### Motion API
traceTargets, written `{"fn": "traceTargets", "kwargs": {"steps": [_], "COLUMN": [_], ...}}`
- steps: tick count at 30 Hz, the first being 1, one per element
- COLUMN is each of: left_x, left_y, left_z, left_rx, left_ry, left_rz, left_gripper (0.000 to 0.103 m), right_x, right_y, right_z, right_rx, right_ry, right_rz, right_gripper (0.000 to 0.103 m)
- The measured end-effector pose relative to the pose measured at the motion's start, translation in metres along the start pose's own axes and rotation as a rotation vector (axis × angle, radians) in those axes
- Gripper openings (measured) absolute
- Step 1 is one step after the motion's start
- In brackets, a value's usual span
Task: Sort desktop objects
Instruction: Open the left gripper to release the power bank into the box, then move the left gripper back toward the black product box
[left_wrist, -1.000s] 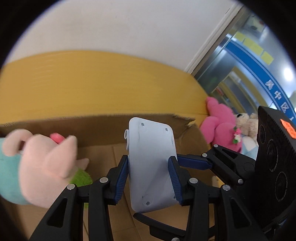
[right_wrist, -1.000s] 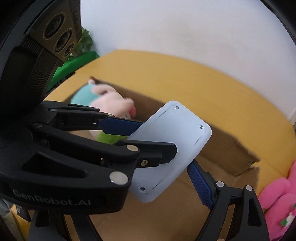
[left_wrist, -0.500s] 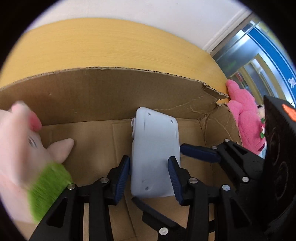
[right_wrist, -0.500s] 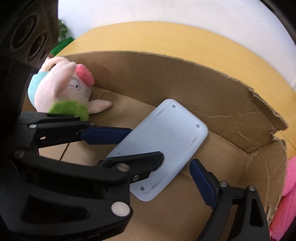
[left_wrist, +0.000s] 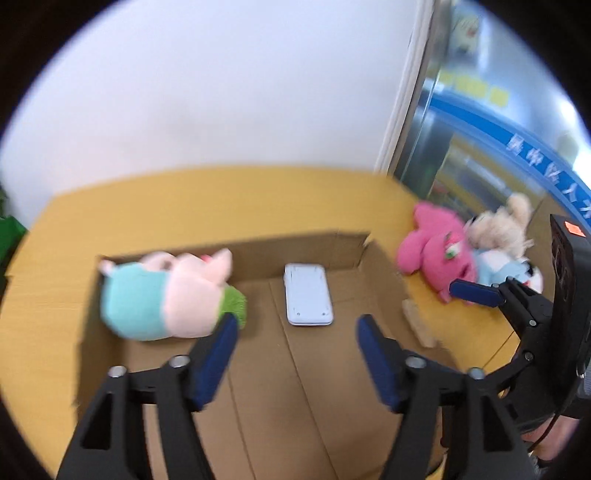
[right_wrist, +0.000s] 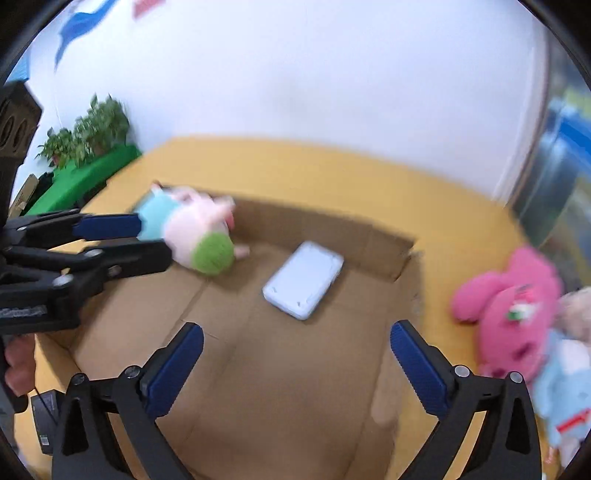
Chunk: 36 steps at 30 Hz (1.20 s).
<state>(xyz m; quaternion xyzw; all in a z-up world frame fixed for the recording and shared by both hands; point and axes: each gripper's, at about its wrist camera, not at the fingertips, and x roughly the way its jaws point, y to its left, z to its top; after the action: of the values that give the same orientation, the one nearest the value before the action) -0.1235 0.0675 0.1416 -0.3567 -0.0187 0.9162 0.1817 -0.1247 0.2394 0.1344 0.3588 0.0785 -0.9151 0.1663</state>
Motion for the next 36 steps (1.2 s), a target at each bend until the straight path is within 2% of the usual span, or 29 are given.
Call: {"fn": "traceTargets", "kwargs": {"steps": [3,6,9,13,22,36], "left_x": [-0.056,-0.094,-0.114,-0.136,-0.159,-0.146], "left_y": [-0.020,-0.036,-0.050,-0.052,-0.045,-0.040], "left_z": [-0.019,-0.043,-0.064,-0.088,-0.121,-0.135], "left_rx": [-0.007,0.025,0.023,0.024,-0.012,-0.023], "left_ry": [-0.132,-0.190,-0.229,-0.226,-0.205,-0.149], "left_rz": [0.037,0.067,0.117,0.153,0.135,0.118], "left_gripper": [0.081,0.081,0.081,0.081,0.081,0.081], "right_x": [-0.053,-0.083,-0.099,-0.122,-0.140,-0.135], "right_y": [0.031,0.039,0.055,0.071,0.097,0.106], "right_z": [-0.018,-0.036,-0.056,-0.079,-0.105,-0.119], "right_rx": [0.034,0.037,0.025,0.023,-0.004,0.016], "right_ry": [-0.102,-0.133,-0.137,-0.142,-0.137,-0.102], "right_rz": [0.012,-0.008,-0.032,-0.041,-0.024,-0.038], "right_gripper": [0.103,0.103,0.103,0.103,0.103,0.103]}}
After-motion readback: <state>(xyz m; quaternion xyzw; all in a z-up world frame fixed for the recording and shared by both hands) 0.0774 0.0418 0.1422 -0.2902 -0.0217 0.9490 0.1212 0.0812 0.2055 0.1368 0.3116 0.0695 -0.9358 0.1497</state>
